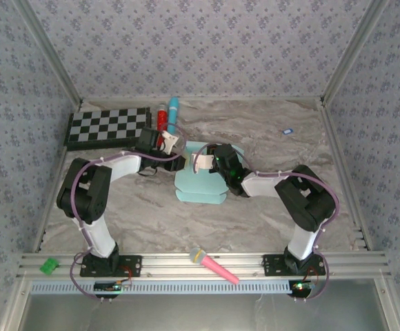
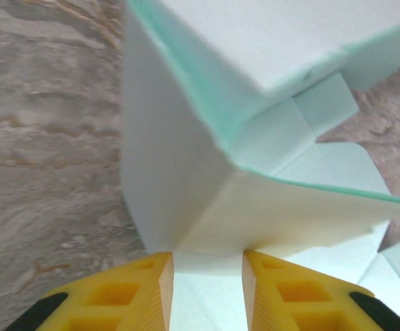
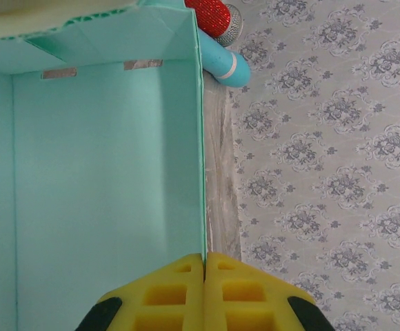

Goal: Fold the paper box

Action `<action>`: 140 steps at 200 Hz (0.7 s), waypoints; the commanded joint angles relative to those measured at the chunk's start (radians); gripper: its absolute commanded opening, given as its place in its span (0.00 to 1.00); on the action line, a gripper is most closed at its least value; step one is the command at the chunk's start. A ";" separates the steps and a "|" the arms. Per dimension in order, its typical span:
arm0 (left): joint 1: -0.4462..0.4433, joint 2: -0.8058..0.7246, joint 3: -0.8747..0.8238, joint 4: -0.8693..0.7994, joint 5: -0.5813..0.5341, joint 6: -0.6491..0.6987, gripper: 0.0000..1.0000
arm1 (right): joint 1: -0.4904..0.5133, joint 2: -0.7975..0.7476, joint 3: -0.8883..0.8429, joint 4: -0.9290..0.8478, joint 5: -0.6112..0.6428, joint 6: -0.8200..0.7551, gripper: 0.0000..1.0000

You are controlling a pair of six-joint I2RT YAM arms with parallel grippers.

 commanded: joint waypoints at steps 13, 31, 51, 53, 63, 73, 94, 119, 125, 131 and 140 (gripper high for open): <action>-0.011 -0.017 0.002 0.038 0.040 0.054 0.34 | 0.008 0.023 0.023 -0.011 -0.009 -0.010 0.00; -0.013 -0.007 0.005 0.052 -0.023 0.045 0.35 | 0.010 0.021 0.022 -0.012 -0.007 -0.010 0.00; -0.024 -0.010 -0.007 0.088 -0.094 0.035 0.36 | 0.013 0.020 0.021 -0.012 -0.007 -0.010 0.00; -0.025 -0.010 -0.007 0.090 -0.101 0.034 0.36 | 0.013 0.020 0.021 -0.012 -0.007 -0.010 0.00; -0.033 -0.010 -0.008 0.096 -0.137 0.033 0.36 | 0.013 0.018 0.022 -0.011 -0.007 -0.010 0.00; -0.039 -0.006 -0.006 0.097 -0.164 0.033 0.36 | 0.015 0.019 0.022 -0.013 -0.006 -0.010 0.00; -0.046 -0.005 -0.006 0.098 -0.188 0.031 0.37 | 0.016 0.018 0.020 -0.012 -0.006 -0.008 0.00; -0.049 -0.020 -0.016 0.106 -0.208 0.027 0.37 | 0.017 0.017 0.020 -0.014 -0.006 -0.009 0.00; -0.050 -0.024 -0.021 0.114 -0.218 0.026 0.37 | 0.017 0.016 0.020 -0.014 -0.006 -0.009 0.00; -0.050 -0.027 -0.026 0.118 -0.229 0.023 0.38 | 0.018 0.016 0.020 -0.015 -0.006 -0.008 0.00; -0.052 -0.034 -0.030 0.124 -0.238 0.023 0.38 | 0.018 0.017 0.021 -0.015 -0.006 -0.008 0.00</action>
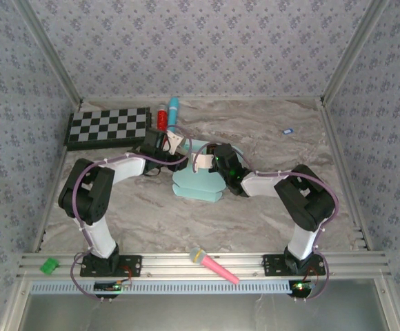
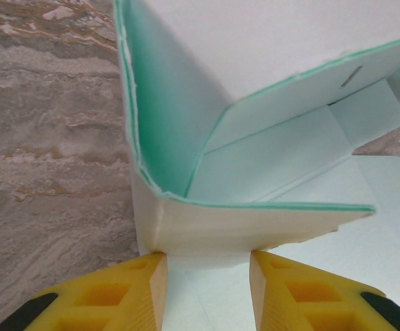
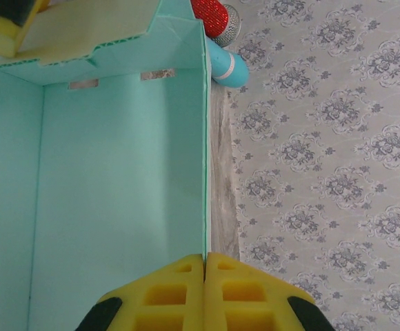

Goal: Fold the paper box

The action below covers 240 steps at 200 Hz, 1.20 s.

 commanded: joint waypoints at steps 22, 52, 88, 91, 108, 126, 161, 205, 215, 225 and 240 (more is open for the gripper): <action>-0.004 -0.058 -0.033 0.059 -0.064 0.009 0.39 | 0.014 0.013 0.014 -0.016 -0.011 -0.007 0.00; -0.003 -0.108 -0.066 0.063 -0.070 0.037 0.42 | 0.010 0.013 0.013 -0.014 -0.012 -0.005 0.00; 0.014 -0.178 -0.106 0.055 -0.047 0.051 0.44 | 0.007 0.013 0.010 -0.014 -0.017 -0.007 0.00; 0.017 -0.183 -0.111 0.055 -0.043 0.052 0.44 | 0.008 0.011 0.010 -0.014 -0.017 -0.007 0.00; 0.037 -0.213 -0.125 0.057 -0.015 0.051 0.45 | 0.008 0.013 0.010 -0.015 -0.018 -0.008 0.00; 0.063 -0.234 -0.136 0.056 0.007 0.046 0.45 | 0.008 0.017 0.011 -0.013 -0.017 -0.009 0.00; 0.105 -0.244 -0.148 0.079 0.016 0.009 0.45 | 0.008 0.022 0.014 -0.011 -0.016 -0.009 0.00; 0.128 -0.175 -0.113 0.093 -0.026 -0.044 0.41 | 0.008 0.030 0.018 -0.007 -0.018 -0.010 0.00; 0.127 -0.145 -0.094 0.087 0.000 -0.032 0.40 | 0.009 0.031 0.018 -0.008 -0.018 -0.012 0.00; 0.127 -0.117 -0.079 0.080 0.040 -0.012 0.39 | 0.009 0.031 0.020 -0.008 -0.019 -0.014 0.00; 0.122 -0.088 -0.064 0.074 0.096 0.016 0.39 | 0.009 0.031 0.023 -0.011 -0.020 -0.014 0.00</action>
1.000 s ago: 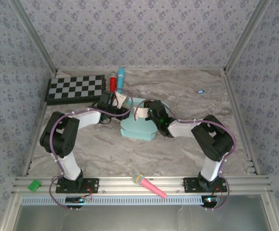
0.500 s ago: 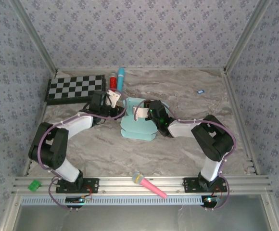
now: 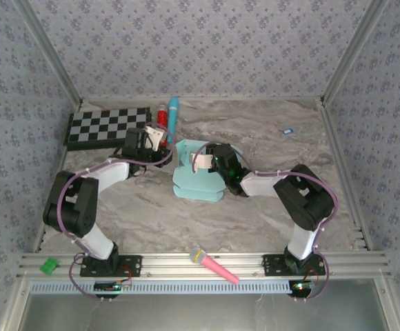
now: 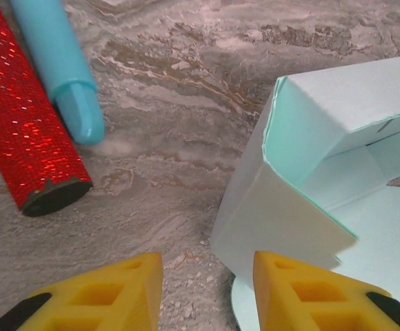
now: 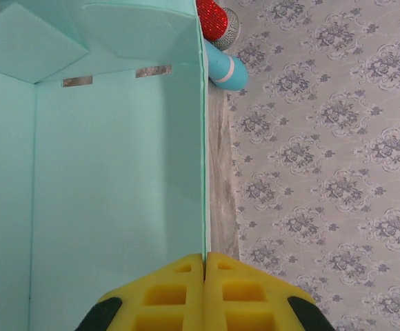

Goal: Fold the paper box

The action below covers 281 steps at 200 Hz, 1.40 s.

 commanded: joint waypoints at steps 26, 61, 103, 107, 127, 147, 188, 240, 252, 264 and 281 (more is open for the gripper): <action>-0.014 0.082 0.060 -0.009 0.144 0.075 0.39 | 0.007 0.024 0.021 -0.022 -0.017 -0.014 0.00; -0.025 0.106 0.061 0.019 0.165 0.107 0.40 | 0.007 0.027 0.021 -0.025 -0.017 -0.013 0.00; -0.038 0.156 0.109 0.012 0.128 0.111 0.41 | 0.007 0.029 0.023 -0.023 -0.017 -0.010 0.00; -0.039 0.160 0.113 0.011 0.123 0.109 0.41 | 0.009 0.029 0.023 -0.024 -0.017 -0.011 0.00; -0.051 0.178 0.130 0.013 0.110 0.114 0.42 | 0.009 0.029 0.023 -0.025 -0.017 -0.011 0.00; -0.066 0.194 0.149 0.007 0.098 0.119 0.41 | 0.008 0.027 0.022 -0.025 -0.019 -0.010 0.00; -0.083 0.227 0.166 0.034 0.022 0.099 0.40 | 0.010 0.026 0.022 -0.029 -0.026 -0.005 0.00; -0.090 0.257 0.199 0.038 -0.006 0.080 0.39 | 0.012 0.025 0.022 -0.042 -0.042 0.001 0.00; -0.091 0.256 0.201 0.040 -0.011 0.077 0.40 | 0.012 0.024 0.024 -0.047 -0.045 0.002 0.00; -0.092 0.256 0.202 0.044 -0.011 0.074 0.40 | 0.013 0.024 0.027 -0.051 -0.049 0.004 0.00; -0.092 0.258 0.210 0.041 -0.012 0.072 0.39 | 0.012 0.026 0.030 -0.055 -0.051 0.007 0.00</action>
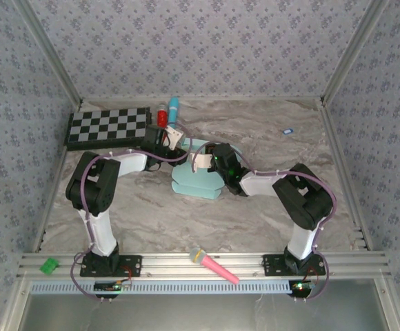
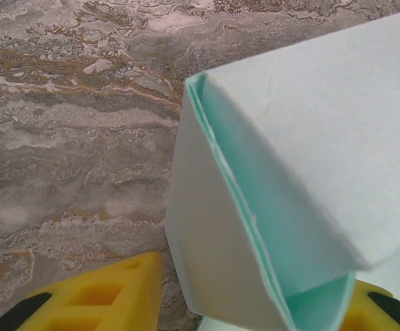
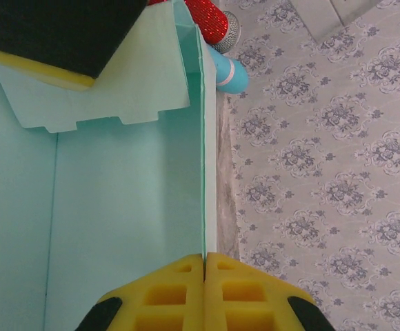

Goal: Fold the paper box

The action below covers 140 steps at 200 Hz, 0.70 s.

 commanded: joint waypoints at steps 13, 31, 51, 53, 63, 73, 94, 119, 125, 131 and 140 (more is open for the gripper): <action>-0.002 0.018 0.049 0.007 -0.023 -0.008 0.39 | 0.013 0.018 0.021 -0.055 -0.042 0.008 0.00; -0.006 0.023 0.059 0.004 -0.030 -0.011 0.37 | 0.013 0.018 0.021 -0.058 -0.042 0.009 0.00; -0.013 0.032 0.075 0.000 -0.040 -0.014 0.35 | 0.014 0.018 0.023 -0.064 -0.042 0.013 0.00; -0.014 0.033 0.076 -0.003 -0.041 -0.014 0.35 | 0.015 0.018 0.023 -0.065 -0.042 0.013 0.00; -0.021 0.038 0.086 -0.014 -0.056 -0.013 0.35 | 0.015 0.017 0.021 -0.067 -0.042 0.018 0.00; -0.028 0.043 0.093 -0.025 -0.075 -0.009 0.34 | 0.016 0.017 0.023 -0.068 -0.041 0.020 0.00; -0.040 0.047 0.103 -0.029 -0.105 -0.007 0.32 | 0.016 0.017 0.023 -0.072 -0.042 0.027 0.00; -0.044 0.048 0.106 -0.030 -0.127 -0.009 0.26 | 0.018 0.018 0.024 -0.074 -0.039 0.029 0.00; -0.043 0.046 0.102 -0.028 -0.129 -0.009 0.24 | 0.019 0.018 0.025 -0.074 -0.039 0.028 0.00; -0.045 0.044 0.100 -0.024 -0.131 -0.010 0.22 | 0.019 0.017 0.025 -0.075 -0.038 0.029 0.00; -0.047 0.039 0.091 -0.017 -0.140 -0.005 0.19 | 0.020 0.017 0.027 -0.075 -0.036 0.034 0.00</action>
